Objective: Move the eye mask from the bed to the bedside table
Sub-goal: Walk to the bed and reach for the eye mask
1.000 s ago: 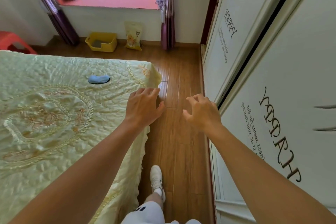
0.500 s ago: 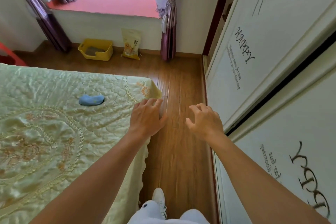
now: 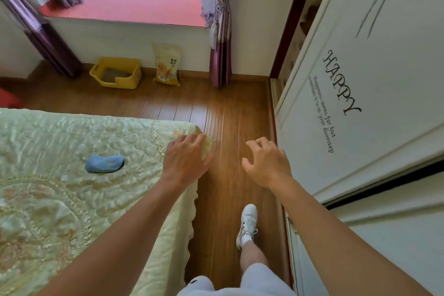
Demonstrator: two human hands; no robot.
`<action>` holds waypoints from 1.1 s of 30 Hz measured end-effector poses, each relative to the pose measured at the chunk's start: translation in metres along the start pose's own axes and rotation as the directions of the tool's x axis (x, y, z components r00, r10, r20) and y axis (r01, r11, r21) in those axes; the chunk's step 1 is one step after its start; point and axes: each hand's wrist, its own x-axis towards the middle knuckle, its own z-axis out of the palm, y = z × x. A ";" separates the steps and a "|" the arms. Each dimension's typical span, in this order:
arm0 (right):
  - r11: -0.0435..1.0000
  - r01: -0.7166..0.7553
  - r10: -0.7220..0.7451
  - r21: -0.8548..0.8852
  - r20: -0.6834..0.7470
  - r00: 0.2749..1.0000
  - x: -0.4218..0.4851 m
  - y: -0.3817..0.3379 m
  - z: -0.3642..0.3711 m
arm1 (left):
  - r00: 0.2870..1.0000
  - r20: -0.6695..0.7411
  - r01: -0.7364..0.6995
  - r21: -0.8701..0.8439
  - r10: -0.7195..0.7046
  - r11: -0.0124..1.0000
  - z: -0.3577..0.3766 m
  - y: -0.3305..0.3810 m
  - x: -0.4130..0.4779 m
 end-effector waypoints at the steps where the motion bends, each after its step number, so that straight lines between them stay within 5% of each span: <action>1: 1.000 0.009 -0.009 -0.001 0.002 1.000 0.017 0.004 0.000 | 1.000 0.009 0.015 0.009 -0.015 1.000 0.004 -0.001 0.016; 13: 0.981 0.193 -0.192 0.000 0.098 0.977 0.251 0.059 -0.026 | 0.965 0.000 0.262 0.049 -0.262 0.964 0.031 -0.005 0.213; 20: 0.937 0.348 -0.346 0.013 0.153 0.926 0.333 0.027 -0.018 | 0.900 -0.029 0.436 0.066 -0.435 0.898 0.028 -0.034 0.248; 33: 0.670 0.741 -0.692 -0.039 0.329 0.643 0.400 -0.156 0.031 | 0.614 -0.082 0.784 -0.048 -0.785 0.619 0.021 -0.165 0.186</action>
